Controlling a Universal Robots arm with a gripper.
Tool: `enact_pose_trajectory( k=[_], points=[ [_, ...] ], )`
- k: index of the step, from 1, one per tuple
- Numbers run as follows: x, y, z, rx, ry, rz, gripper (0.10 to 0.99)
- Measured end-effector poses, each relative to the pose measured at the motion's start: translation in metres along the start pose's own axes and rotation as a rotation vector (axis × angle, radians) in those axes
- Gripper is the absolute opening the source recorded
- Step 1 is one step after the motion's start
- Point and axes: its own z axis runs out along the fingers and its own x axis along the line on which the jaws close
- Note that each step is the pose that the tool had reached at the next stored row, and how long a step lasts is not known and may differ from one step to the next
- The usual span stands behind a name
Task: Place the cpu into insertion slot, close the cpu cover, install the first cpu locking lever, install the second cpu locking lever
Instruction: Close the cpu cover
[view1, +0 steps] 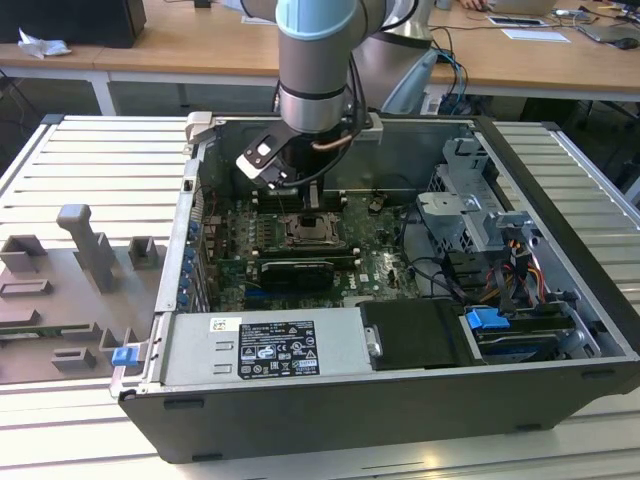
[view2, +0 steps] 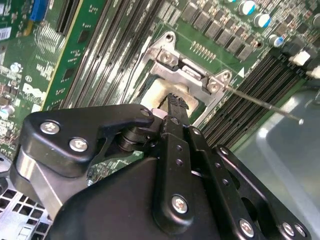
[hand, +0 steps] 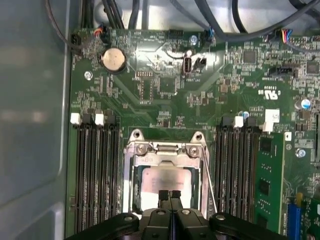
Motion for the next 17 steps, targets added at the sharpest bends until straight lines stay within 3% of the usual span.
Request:
enact_pose_trajectory(
  k=[5, 12, 17],
  points=[
    [0.0003, -0.009, 0.0025, 0.0, 0.0002, 0.0, 0.106],
    [0.0002, -0.0097, 0.0112, 0.0, 0.0001, 0.0, 0.106],
    [0.0004, -0.0089, 0.0088, -0.001, 0.0007, 0.0, 0.106]
  ],
)
